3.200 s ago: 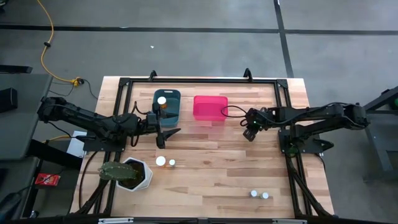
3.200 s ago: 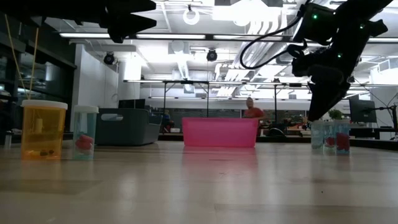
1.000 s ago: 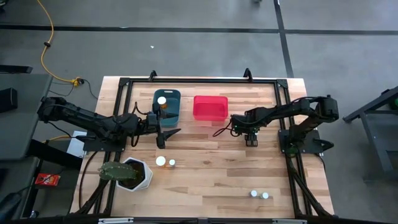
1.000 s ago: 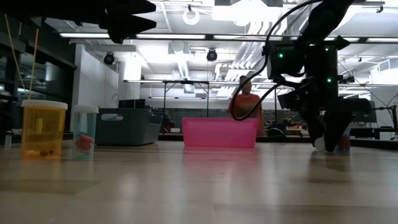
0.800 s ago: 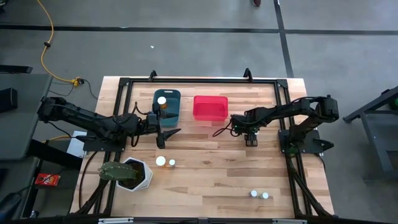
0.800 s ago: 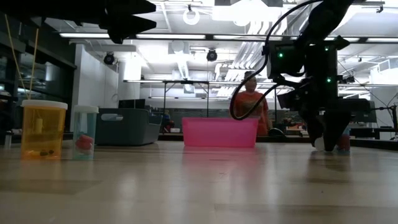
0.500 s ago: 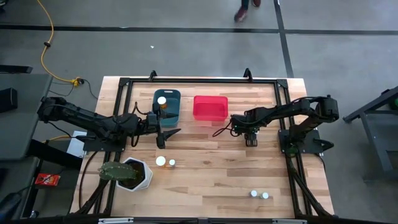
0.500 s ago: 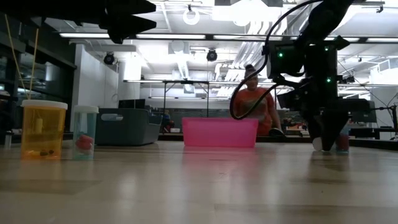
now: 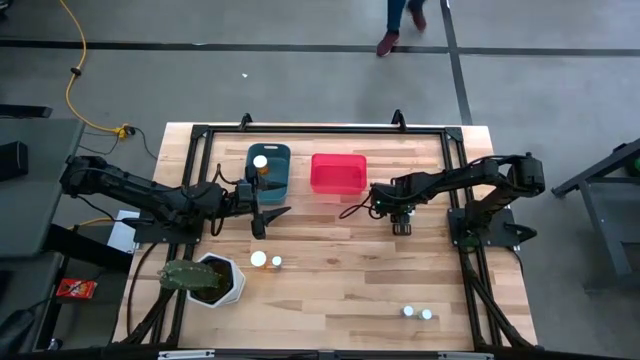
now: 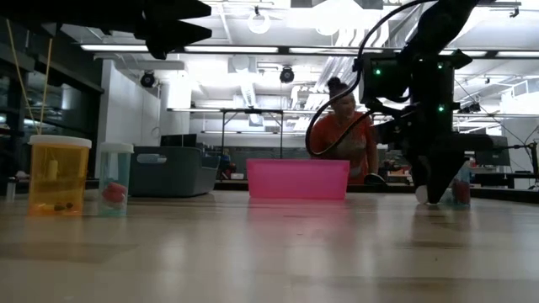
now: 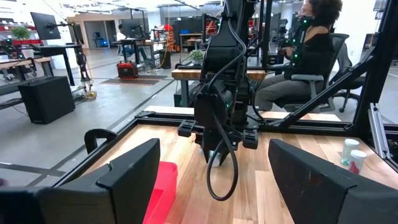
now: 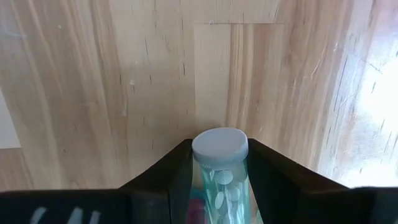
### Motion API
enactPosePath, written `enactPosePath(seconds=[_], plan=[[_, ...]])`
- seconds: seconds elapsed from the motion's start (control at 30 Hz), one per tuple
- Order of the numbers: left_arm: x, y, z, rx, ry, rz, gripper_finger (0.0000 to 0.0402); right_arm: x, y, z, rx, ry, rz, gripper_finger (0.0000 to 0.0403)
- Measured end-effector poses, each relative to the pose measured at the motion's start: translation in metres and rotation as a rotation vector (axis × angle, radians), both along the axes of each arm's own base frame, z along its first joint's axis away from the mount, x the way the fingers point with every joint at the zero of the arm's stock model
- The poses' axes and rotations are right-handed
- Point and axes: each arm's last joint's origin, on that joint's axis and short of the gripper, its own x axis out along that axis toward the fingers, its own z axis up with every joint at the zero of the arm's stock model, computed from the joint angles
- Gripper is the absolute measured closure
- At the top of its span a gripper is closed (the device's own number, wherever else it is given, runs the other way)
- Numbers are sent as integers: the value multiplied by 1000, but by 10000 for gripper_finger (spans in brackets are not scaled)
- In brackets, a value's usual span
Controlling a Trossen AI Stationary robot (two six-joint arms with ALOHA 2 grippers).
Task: Pick and place medicine bottles into bin by pill shape (circle, oval)
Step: Put the top green tablet bottle into the red bin
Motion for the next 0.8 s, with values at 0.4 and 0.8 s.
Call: enactPosePath(seconds=[0.4,0.8], plan=[[0,0,0,0,0,0,113,0,0,1,-1,-6,0,290],[0,0,0,3,1,0,113,-8,0,45,-64,-253,-43,309]])
